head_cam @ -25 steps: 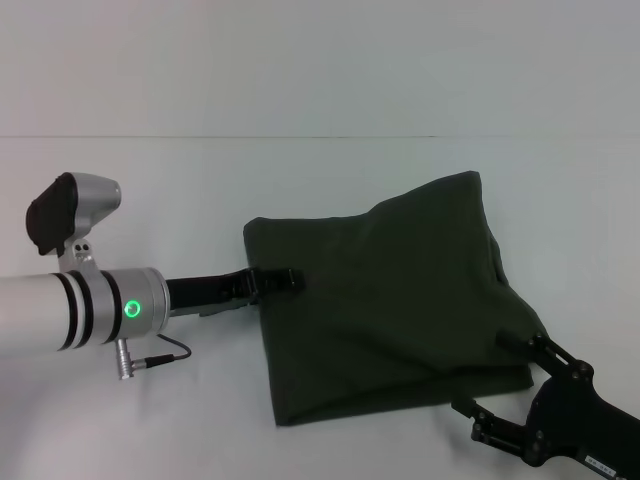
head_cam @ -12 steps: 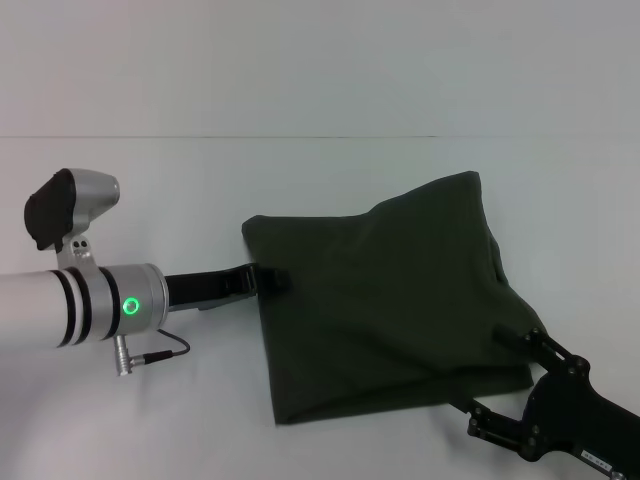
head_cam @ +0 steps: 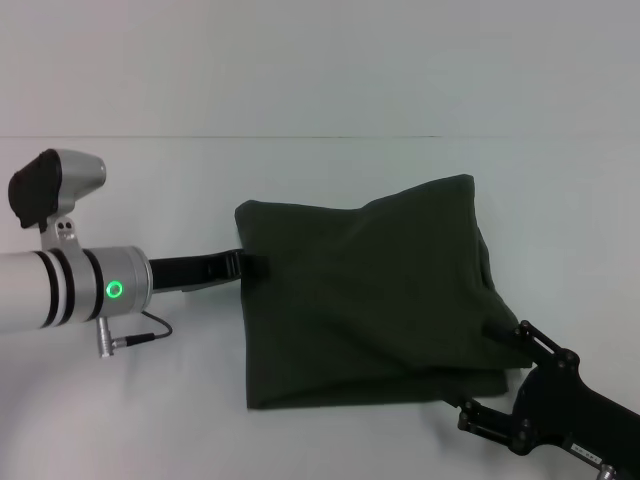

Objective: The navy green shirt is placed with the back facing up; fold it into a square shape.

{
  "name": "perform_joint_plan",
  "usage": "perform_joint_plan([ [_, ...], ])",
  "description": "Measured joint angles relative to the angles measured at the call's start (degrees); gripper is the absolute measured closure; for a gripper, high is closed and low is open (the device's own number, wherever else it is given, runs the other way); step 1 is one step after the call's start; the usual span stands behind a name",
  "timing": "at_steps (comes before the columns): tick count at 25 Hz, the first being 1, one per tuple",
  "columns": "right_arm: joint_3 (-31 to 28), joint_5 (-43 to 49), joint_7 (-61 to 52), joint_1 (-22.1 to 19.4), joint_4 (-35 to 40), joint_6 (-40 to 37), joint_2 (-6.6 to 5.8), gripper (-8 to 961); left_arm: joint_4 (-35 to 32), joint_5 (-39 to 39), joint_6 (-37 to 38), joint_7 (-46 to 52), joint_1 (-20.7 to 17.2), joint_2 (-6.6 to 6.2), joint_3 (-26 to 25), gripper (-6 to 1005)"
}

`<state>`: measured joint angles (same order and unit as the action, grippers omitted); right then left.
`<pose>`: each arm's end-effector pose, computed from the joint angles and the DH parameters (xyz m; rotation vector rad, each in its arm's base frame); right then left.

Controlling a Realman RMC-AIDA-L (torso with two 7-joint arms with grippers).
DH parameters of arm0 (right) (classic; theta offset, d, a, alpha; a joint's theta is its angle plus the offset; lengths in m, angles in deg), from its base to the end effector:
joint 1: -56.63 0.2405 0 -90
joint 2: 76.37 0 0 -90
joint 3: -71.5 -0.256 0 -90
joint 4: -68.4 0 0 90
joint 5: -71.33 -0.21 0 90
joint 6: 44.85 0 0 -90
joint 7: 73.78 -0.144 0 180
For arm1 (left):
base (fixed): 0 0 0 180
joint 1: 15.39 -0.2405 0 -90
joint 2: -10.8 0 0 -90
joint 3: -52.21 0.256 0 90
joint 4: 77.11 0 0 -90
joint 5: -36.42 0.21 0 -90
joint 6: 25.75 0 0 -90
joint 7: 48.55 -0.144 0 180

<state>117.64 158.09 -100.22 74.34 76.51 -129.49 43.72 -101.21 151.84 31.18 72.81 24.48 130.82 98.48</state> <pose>0.3173 0.2354 -0.0638 -2.3593 0.3345 0.8191 -0.2667 0.3874 -0.0559 -2.1814 -1.6363 -0.5545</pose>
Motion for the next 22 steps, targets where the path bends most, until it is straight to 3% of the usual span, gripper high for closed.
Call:
perform_joint_plan([
  [9,0.47,0.06,-0.08,0.56,-0.19,-0.27,0.24,6,-0.51,0.07,-6.92,-0.76,1.21,-0.61,-0.03,931],
  [18,0.48,0.20,-0.11,0.72,-0.29,-0.41,0.23,7,-2.03,-0.58,-8.49,-1.64,0.34,0.36,-0.48,918],
  [19,0.47,0.21,-0.11,0.77,-0.29,-0.41,0.23,7,-3.87,-1.41,-8.13,-1.57,-1.05,1.18,-0.48,915],
  [22,0.45,0.19,-0.11,0.89,-0.29,-0.42,0.22,7,-6.83,-3.12,-4.29,-2.93,-3.20,1.52,-0.53,908],
])
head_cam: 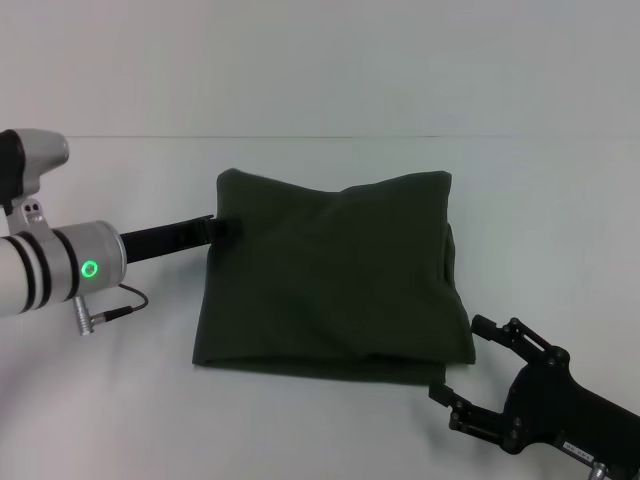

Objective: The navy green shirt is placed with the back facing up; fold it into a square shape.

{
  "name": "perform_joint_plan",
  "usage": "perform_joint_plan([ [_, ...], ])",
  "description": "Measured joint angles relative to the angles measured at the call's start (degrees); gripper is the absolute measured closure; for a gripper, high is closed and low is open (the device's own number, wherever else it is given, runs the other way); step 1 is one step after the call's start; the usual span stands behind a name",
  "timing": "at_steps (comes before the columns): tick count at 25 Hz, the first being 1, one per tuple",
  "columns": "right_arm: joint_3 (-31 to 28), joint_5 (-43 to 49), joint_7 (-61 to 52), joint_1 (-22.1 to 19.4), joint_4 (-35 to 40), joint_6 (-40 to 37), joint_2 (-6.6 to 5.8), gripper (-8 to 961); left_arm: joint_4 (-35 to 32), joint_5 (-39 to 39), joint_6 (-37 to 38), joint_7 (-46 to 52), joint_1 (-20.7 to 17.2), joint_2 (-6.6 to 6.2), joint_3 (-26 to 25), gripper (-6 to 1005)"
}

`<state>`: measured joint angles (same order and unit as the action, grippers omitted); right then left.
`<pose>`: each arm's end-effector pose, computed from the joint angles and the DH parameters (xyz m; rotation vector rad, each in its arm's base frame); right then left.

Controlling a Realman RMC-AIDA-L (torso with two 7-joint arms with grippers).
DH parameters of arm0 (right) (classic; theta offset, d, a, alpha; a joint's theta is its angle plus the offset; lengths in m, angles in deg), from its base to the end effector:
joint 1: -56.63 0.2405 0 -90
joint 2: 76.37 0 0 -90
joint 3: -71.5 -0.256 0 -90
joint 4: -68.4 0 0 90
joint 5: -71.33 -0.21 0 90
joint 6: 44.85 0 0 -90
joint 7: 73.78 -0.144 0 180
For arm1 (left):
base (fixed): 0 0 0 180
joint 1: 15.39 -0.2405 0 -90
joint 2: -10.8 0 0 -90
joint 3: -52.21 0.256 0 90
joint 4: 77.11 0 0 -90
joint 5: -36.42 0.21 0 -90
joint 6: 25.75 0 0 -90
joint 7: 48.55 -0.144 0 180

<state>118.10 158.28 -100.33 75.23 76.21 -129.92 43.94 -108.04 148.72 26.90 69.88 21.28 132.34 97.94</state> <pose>0.3114 0.2376 -0.0668 -2.3767 0.3203 0.8412 -0.2731 0.3987 -0.0344 -2.0731 -1.5065 -0.6241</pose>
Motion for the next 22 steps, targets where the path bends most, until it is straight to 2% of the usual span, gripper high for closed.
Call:
perform_joint_plan([
  [3,-0.16,-0.12,0.00,0.11,0.00,-0.02,-0.06,6,-3.97,-3.76,6.70,-6.30,-3.01,0.59,-0.32,901],
  [6,-0.43,-0.30,0.00,0.33,0.00,-0.01,-0.08,6,-8.50,-7.69,11.68,-13.05,-7.08,1.71,-0.71,788],
  [10,-1.02,-0.55,-0.51,0.89,0.12,-0.02,-0.11,6,-12.66,-9.76,17.83,-20.02,-11.92,1.90,-0.94,638],
  [14,-1.24,-0.56,-1.58,1.31,0.68,-0.24,-0.27,6,-14.25,-9.85,25.27,-26.44,-15.26,1.72,-2.68,475],
  [17,-1.25,-0.50,-1.55,1.20,0.74,-0.39,-0.42,7,-13.70,-9.82,36.30,-36.96,-17.84,1.57,-4.75,346],
  [20,-1.25,-0.21,-1.55,0.34,0.81,-0.68,-0.64,7,-12.78,-9.56,43.73,-45.69,-20.11,1.96,-5.80,213],
  [22,-1.16,-0.16,-1.51,-0.71,0.86,-0.82,-0.70,7,-12.54,-9.02,46.02,-49.03,-21.89,2.27,-6.01,146],
])
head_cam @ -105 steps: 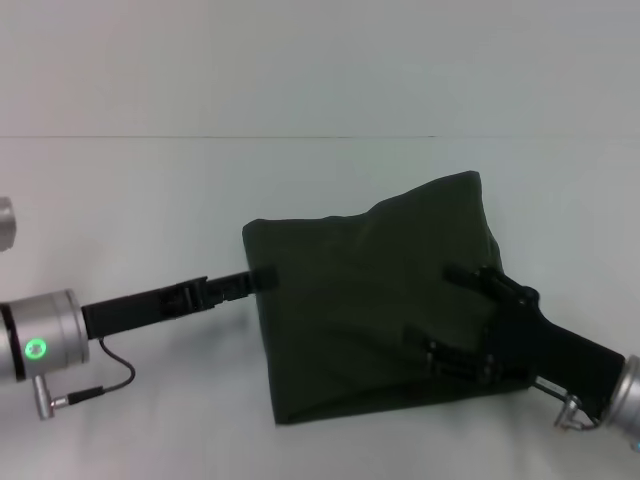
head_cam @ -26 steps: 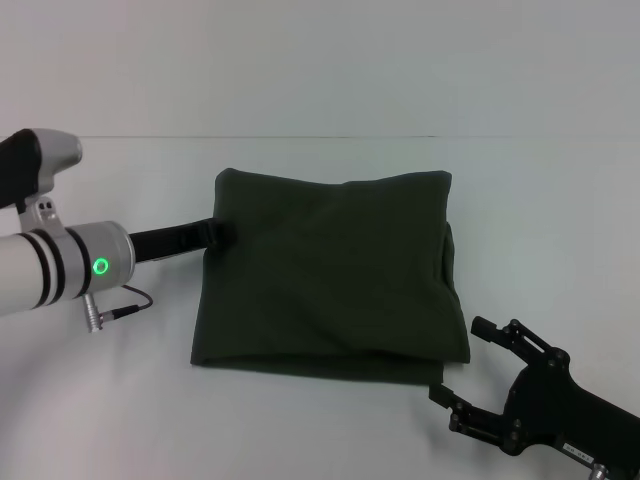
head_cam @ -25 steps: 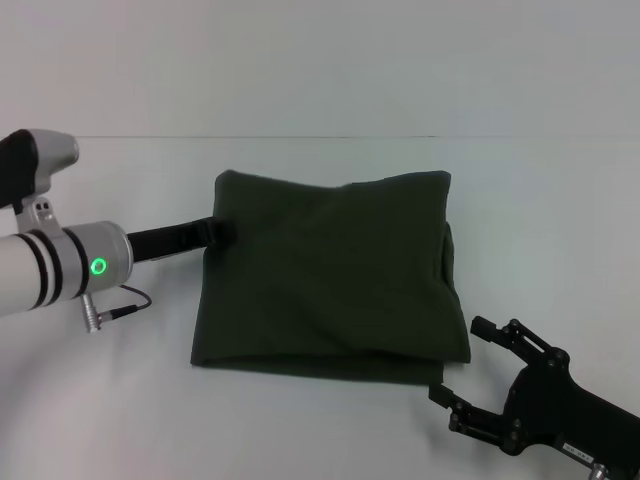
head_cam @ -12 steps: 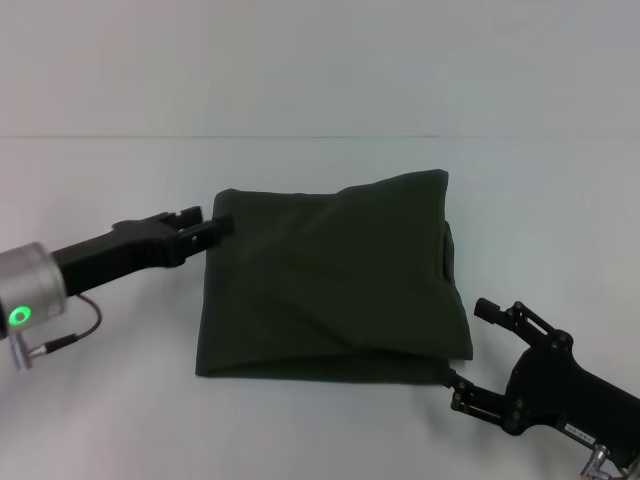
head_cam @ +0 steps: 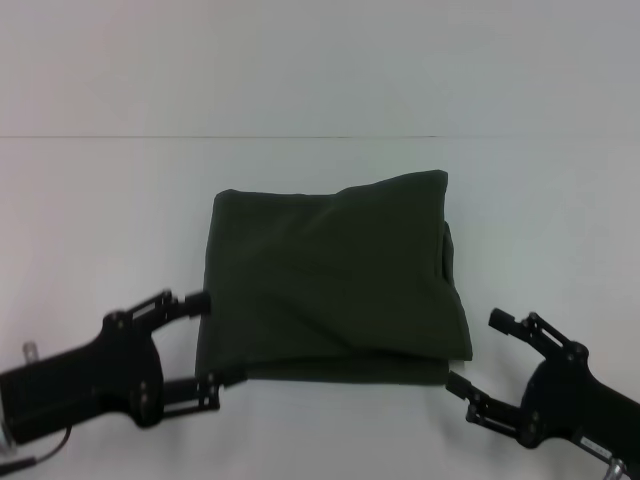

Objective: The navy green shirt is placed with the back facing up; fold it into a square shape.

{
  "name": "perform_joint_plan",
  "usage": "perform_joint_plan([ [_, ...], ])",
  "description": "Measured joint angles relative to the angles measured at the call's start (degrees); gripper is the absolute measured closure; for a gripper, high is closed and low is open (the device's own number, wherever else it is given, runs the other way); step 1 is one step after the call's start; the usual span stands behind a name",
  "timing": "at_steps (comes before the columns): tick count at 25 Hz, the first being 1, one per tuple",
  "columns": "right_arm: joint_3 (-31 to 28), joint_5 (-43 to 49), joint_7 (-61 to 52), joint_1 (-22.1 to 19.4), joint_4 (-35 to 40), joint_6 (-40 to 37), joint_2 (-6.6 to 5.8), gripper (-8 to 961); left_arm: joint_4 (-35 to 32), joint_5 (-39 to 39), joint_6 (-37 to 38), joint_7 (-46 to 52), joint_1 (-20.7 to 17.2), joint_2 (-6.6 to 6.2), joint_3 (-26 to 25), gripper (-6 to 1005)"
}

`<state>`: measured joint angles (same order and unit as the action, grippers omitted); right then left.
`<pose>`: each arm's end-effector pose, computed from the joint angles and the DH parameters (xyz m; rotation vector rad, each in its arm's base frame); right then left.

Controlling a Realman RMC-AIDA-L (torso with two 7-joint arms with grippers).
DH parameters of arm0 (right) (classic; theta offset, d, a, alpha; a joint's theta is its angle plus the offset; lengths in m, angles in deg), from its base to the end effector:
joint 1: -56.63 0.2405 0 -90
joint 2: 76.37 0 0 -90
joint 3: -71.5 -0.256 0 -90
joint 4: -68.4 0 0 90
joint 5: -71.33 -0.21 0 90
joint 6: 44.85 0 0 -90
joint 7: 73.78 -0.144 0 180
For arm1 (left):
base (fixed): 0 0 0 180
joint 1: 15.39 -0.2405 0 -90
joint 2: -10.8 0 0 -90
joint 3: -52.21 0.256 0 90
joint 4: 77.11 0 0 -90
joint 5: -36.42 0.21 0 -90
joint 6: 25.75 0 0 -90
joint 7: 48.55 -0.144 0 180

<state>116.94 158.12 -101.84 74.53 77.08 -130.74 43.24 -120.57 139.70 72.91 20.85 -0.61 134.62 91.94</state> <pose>0.3166 0.2388 -0.0567 -2.3479 0.3398 0.8471 -0.2852 0.2554 0.0034 -2.5650 -0.5483 -0.9669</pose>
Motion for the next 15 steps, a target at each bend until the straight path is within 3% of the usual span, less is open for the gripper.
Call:
perform_joint_plan([
  [4,0.29,0.09,0.30,-2.39,0.02,0.19,0.00,6,1.42,3.41,0.38,-1.53,-2.03,0.04,0.21,58],
  [15,-0.09,-0.03,0.35,-3.43,0.25,1.10,-0.02,7,5.13,6.22,-1.75,-4.25,-2.96,-0.31,-0.35,58],
])
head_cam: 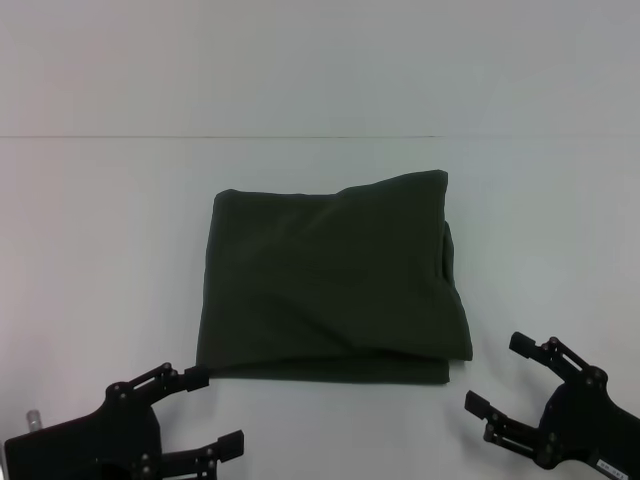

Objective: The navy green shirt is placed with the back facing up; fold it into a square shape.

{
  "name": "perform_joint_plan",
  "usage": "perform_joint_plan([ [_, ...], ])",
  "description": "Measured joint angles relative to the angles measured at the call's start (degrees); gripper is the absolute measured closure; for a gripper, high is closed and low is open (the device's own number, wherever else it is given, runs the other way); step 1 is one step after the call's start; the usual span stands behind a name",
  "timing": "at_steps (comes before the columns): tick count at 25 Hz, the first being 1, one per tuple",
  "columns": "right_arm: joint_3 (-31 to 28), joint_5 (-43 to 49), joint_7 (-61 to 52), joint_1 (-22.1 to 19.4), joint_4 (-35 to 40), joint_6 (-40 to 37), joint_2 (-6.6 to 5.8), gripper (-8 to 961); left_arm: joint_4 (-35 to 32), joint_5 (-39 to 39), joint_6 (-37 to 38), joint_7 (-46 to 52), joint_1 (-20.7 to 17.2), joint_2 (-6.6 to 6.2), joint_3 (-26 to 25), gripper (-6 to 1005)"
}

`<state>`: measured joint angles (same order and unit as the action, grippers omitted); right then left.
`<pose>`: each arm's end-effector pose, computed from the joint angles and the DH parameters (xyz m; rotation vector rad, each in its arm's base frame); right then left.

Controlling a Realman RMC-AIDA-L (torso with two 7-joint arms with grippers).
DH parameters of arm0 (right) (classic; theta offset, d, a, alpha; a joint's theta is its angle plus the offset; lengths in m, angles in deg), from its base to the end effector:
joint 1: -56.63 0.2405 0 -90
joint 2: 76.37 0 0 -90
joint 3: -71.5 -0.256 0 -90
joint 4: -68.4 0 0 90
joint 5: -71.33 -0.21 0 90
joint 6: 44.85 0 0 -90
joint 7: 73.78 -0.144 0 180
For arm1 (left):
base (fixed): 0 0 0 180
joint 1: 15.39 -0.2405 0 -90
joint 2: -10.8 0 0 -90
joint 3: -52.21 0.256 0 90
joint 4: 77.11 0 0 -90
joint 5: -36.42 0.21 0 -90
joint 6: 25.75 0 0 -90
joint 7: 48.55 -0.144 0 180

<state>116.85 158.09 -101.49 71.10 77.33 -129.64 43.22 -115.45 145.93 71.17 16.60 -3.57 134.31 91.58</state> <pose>0.3329 0.2212 -0.0566 -2.3236 0.4059 0.7912 -0.3125 0.2250 -0.0190 -2.6131 -0.6609 -0.8574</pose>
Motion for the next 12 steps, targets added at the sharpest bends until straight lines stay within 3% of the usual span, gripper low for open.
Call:
perform_joint_plan([
  [12,0.43,0.17,-0.39,0.04,0.47,0.12,0.11,7,0.02,0.10,1.36,0.15,-0.37,-0.03,-0.07,58],
])
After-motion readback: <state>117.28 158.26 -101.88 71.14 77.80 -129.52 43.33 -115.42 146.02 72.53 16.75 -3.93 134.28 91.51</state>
